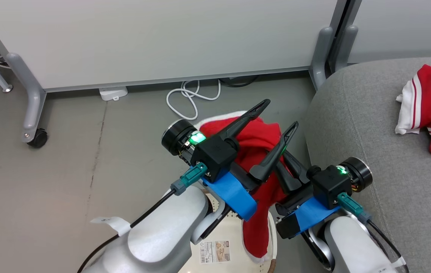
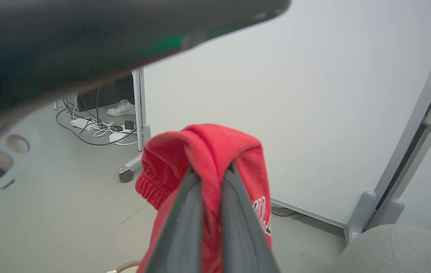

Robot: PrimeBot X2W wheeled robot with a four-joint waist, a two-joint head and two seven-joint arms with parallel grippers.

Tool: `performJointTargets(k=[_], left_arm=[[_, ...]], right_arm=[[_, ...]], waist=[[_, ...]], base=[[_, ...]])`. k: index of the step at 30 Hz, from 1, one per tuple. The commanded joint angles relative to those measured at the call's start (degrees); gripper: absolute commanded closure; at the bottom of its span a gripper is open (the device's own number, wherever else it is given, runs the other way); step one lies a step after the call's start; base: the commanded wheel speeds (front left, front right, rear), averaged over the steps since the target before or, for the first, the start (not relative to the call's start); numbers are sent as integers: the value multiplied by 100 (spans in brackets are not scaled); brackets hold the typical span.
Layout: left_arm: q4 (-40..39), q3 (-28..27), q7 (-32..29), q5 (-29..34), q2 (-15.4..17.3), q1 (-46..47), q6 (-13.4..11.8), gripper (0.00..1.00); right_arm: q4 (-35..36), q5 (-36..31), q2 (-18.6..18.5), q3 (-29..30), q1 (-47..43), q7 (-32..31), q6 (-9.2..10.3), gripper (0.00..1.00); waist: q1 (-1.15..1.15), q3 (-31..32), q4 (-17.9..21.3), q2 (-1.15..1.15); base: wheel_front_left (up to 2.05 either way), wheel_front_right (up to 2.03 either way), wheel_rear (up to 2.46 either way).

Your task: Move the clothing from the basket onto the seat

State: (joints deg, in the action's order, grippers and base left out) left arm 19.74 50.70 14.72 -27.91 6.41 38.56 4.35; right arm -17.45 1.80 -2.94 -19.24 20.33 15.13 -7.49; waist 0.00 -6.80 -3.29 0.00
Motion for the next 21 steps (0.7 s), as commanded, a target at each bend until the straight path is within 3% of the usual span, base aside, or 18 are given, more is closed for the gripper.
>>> performJointTargets(k=[1,9,21], left_arm=[[6,-1,6,27,26,18,-25,0],[19,35,18,121,139,48,-91,0],[-51,144,10,257,284,105,-150,0]], right_arm=[[17,37,8,21,60,2,-1,100],[64,-29,4,218,28,2,-1,100],[326,-302,5,759,-144,3,-1,100]], waist=[[0,-10,1,0],[0,-155,174,0],[0,-455,927,0]], base=[[0,0,0],[0,0,0],[0,0,0]])
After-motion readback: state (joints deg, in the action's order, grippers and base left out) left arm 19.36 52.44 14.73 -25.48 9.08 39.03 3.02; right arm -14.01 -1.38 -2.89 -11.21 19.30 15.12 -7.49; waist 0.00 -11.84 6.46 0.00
